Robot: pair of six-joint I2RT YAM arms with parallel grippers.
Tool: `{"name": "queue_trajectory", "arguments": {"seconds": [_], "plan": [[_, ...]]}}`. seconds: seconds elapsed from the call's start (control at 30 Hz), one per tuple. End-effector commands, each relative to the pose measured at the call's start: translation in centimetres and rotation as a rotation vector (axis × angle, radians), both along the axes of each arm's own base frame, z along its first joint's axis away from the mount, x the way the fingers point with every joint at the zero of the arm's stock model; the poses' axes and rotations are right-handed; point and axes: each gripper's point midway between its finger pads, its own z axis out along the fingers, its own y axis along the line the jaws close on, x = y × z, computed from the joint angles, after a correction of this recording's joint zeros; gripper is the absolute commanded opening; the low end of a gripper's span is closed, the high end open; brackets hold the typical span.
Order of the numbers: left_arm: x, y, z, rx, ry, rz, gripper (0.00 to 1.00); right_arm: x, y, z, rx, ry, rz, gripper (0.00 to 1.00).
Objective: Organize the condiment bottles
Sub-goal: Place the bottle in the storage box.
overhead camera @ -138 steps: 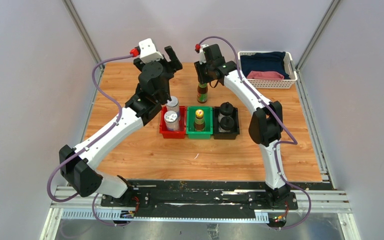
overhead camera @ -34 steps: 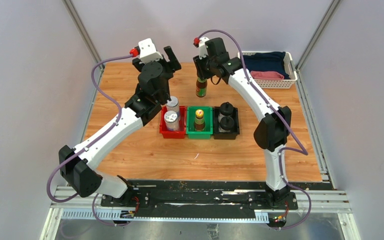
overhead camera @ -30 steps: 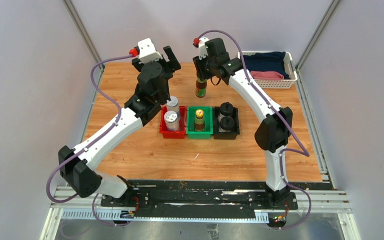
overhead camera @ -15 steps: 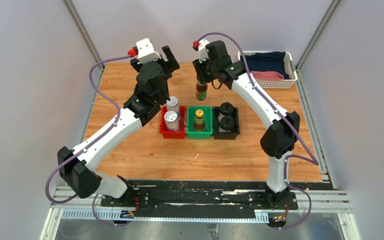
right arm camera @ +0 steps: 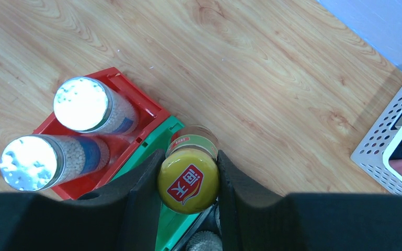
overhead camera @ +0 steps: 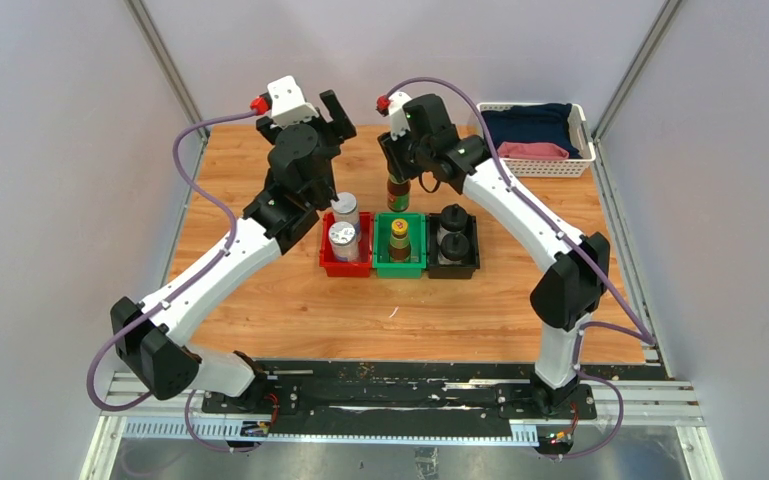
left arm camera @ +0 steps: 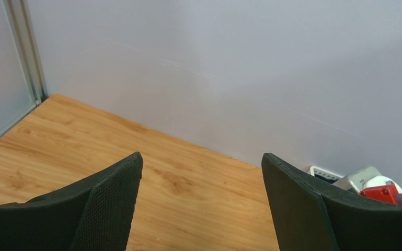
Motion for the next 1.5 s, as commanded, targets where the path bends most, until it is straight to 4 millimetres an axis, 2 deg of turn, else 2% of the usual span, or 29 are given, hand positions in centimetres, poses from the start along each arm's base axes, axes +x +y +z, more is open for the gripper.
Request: {"name": "queue_trajectory", "arguments": {"seconds": [0.0, 0.33, 0.6, 0.87, 1.47], "plan": [[-0.9, 1.5, 1.7, -0.031, -0.038, 0.036, 0.87, -1.1, 0.5, 5.9, 0.074, -0.159, -0.009, 0.00], [-1.2, 1.5, 1.7, -0.037, -0.042, 0.022, 0.87, -3.4, 0.4, 5.1, 0.046, -0.157, -0.010, 0.00], [-1.1, 1.3, 1.5, -0.036, -0.036, 0.019, 0.87, -4.5, 0.3, 4.0, 0.040, -0.144, -0.010, 0.00], [-0.9, 1.2, 1.1, -0.028, -0.027, 0.022, 0.87, -4.7, 0.5, 3.0, 0.059, -0.127, -0.004, 0.00], [-1.4, 1.9, 1.6, -0.026, -0.037, 0.039, 0.87, -4.3, 1.1, 3.5, 0.093, -0.135, -0.010, 0.00]]}}
